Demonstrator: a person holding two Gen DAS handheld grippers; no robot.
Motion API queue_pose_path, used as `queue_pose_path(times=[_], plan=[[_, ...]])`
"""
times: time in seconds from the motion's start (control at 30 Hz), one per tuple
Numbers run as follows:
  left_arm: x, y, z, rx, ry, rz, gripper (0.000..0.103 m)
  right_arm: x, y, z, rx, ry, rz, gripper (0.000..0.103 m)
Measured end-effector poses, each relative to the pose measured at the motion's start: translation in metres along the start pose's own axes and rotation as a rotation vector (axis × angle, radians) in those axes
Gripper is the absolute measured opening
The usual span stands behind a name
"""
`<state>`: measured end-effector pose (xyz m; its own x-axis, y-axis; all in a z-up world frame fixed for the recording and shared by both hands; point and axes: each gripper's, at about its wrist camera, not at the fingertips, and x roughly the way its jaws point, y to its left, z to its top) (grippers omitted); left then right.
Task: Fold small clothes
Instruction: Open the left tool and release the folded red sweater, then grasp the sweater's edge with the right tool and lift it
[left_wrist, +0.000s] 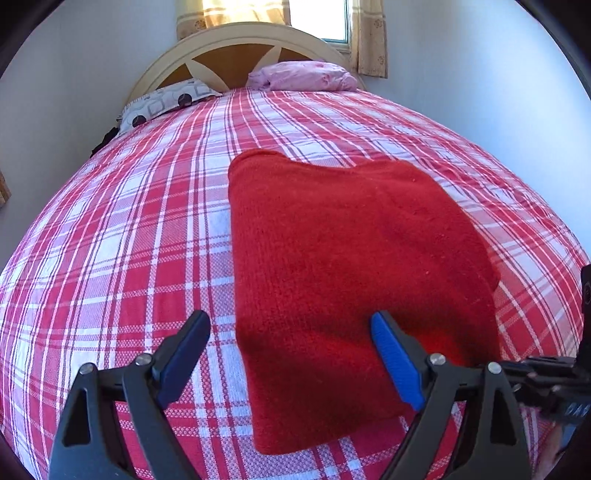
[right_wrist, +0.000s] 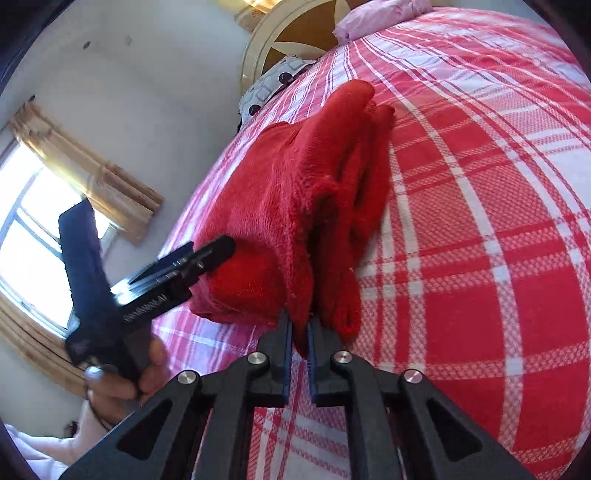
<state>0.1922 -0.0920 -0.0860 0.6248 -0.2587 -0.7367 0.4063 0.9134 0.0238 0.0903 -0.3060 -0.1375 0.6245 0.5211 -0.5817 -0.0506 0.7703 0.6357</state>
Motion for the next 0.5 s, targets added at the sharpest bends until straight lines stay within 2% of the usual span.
queue_pose_path(times=[0.13,0.27,0.3,0.43,0.5], plan=[[-0.002,-0.001,-0.003,0.023,-0.013,0.019,0.095,-0.022,0.018,0.012,-0.077,-0.033,-0.043,0.009],[-0.002,0.003,-0.003,0.009,-0.017,0.017,0.098,-0.047,0.033,0.035,-0.148,-0.164,-0.152,0.019],[-0.001,0.004,-0.003,0.000,-0.014,0.013,0.098,-0.047,0.036,0.041,-0.165,-0.176,-0.167,0.023],[0.002,0.001,-0.004,-0.007,-0.009,0.021,0.098,-0.019,0.051,0.069,-0.228,-0.159,-0.163,0.023],[0.002,-0.001,-0.005,0.004,-0.012,0.030,0.098,-0.003,0.056,0.074,-0.276,-0.148,-0.199,0.023]])
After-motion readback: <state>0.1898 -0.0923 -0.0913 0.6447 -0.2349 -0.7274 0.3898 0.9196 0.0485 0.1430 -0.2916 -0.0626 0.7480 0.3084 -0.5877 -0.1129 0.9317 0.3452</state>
